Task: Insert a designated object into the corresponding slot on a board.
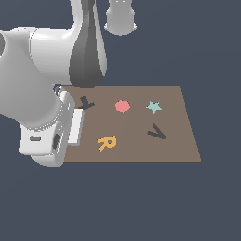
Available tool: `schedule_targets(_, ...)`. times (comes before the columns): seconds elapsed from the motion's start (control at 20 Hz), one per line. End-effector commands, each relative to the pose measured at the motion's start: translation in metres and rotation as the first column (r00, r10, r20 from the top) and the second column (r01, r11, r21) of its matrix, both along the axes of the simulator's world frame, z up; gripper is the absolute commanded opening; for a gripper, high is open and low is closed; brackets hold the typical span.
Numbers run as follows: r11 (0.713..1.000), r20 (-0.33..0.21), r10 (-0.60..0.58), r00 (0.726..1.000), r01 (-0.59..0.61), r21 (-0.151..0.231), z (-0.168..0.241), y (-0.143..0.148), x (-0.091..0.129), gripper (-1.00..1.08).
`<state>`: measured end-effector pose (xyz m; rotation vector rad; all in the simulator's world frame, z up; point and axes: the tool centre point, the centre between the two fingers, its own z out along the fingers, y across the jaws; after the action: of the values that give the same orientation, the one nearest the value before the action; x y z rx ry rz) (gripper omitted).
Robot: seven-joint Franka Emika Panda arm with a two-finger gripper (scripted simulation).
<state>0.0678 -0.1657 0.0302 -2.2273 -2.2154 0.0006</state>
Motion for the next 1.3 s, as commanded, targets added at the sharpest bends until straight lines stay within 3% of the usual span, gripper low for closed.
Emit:
schedule_targets(0.0, 1.0, 0.0, -0.014, 1.0, 0.014, 0.0, 0.0, 0.007, -0.002, -1.0)
schedule_targets(0.65, 0.984, 0.001, -0.179, 0.984, 0.179, 0.0, 0.003, 0.078, -0.025, -1.0)
schedule_targets(1.25, 0.921, 0.001, -0.39, 0.921, 0.39, 0.0, 0.006, 0.179, -0.034, -1.0)
